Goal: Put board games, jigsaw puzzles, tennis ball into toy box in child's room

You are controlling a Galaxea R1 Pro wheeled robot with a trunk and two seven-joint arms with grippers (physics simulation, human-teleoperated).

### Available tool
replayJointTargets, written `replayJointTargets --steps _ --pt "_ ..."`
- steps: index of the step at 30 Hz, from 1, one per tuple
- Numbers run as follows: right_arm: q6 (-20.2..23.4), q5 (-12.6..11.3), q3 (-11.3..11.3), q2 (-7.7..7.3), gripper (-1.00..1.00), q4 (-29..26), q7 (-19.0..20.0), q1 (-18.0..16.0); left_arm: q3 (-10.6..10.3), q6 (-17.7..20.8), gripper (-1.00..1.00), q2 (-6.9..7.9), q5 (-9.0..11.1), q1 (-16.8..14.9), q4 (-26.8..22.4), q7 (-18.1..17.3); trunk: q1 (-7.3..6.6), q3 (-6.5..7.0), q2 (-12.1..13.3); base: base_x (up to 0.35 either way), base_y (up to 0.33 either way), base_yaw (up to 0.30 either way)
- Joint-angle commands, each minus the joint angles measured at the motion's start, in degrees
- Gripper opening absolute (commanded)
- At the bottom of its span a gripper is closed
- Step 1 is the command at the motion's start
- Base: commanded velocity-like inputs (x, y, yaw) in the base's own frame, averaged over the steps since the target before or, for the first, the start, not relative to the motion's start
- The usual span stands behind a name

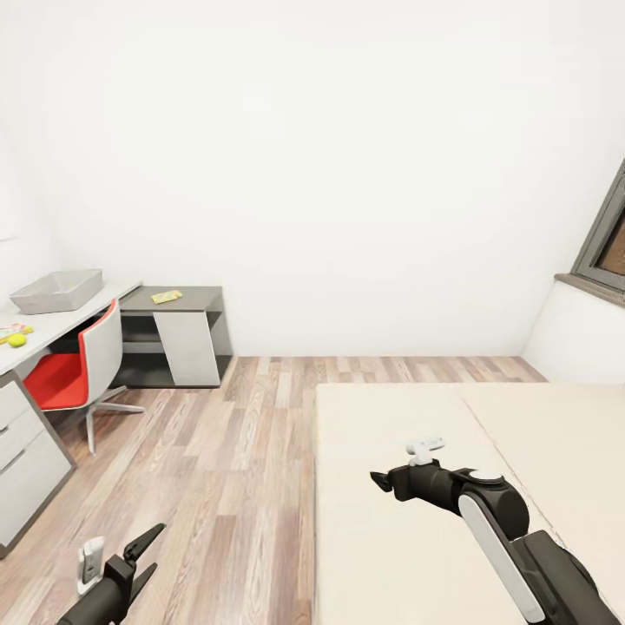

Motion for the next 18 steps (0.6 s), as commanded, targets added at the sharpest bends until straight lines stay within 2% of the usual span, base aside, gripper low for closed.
replayJointTargets --steps 1,18 --pt "0.2 0.5 0.0 -0.08 1.0 0.0 0.4 -0.1 0.1 0.5 1.0 0.0 0.4 0.0 -0.1 0.1 0.04 -0.11 -0.1 0.0 -0.272 0.0" --pt "0.2 0.5 0.0 -0.14 1.0 0.0 0.3 -0.1 0.1 0.5 1.0 0.11 0.4 0.2 -0.1 -0.1 0.04 -0.11 -0.1 0.0 -0.272 0.0"
